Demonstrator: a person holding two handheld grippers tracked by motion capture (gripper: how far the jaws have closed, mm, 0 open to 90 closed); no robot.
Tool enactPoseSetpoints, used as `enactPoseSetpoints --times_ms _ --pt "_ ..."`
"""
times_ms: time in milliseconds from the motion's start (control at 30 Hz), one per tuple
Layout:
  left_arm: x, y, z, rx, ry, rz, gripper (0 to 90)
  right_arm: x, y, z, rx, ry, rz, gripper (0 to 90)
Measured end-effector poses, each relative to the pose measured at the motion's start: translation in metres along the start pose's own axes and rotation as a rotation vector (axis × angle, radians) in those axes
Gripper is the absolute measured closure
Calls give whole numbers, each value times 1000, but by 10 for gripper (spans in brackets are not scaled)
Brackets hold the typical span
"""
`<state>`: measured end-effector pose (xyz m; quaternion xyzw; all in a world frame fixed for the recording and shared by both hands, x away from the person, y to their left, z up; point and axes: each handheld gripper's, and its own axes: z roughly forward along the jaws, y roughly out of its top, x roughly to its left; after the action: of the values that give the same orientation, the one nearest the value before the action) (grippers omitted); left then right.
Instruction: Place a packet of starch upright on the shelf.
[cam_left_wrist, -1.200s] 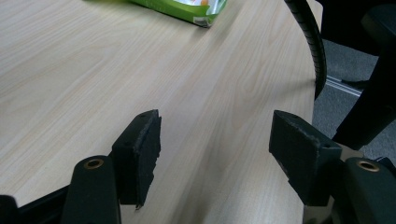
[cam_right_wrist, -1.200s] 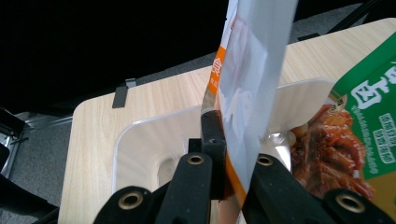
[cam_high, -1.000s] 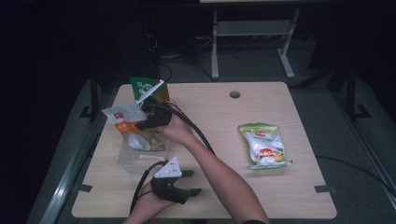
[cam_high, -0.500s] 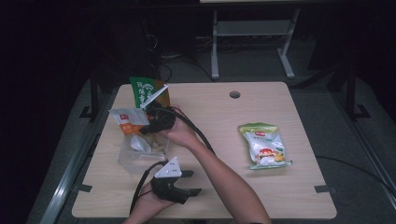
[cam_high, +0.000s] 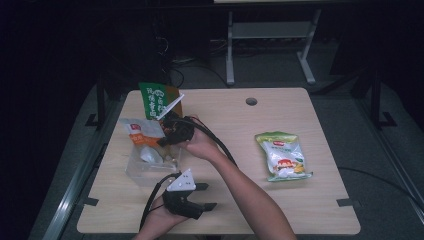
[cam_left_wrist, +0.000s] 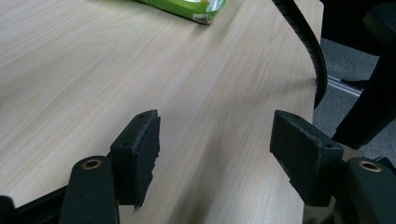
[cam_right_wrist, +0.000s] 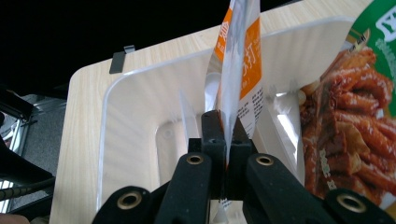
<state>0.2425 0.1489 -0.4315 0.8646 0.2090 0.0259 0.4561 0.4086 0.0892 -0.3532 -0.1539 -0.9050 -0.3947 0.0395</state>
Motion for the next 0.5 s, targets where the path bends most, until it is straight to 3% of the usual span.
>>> enactPoseSetpoints --times_ms 500 --pt "-1 0 2 6 -4 13 327 -9 -18 1 21 -7 30 899"
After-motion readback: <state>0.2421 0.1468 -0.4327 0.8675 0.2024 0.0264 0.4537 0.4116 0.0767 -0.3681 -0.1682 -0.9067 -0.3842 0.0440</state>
